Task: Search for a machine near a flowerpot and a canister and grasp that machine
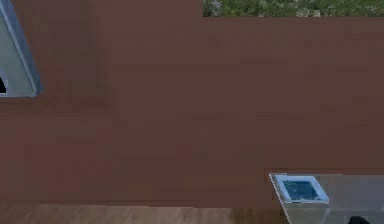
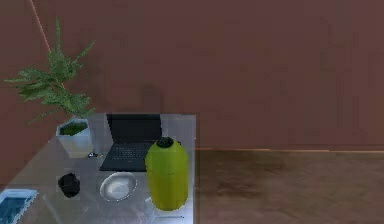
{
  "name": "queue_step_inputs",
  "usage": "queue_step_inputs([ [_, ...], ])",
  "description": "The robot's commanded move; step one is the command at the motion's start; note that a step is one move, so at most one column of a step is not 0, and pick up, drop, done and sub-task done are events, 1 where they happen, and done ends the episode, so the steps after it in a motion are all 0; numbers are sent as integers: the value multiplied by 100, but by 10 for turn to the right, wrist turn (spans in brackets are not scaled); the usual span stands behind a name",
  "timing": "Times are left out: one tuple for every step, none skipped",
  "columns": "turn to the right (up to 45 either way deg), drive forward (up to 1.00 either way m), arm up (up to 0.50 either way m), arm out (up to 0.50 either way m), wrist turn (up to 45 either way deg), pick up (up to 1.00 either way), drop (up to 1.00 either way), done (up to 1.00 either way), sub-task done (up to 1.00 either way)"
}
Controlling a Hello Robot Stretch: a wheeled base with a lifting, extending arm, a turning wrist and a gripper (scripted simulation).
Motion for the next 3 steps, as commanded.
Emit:
queue_step_inputs([
  [-120,0,0,0,0,0,0,0,0],
  [0,45,0,0,0,0,0,0,0],
  [450,0,0,0,0,0,0,0,0],
])
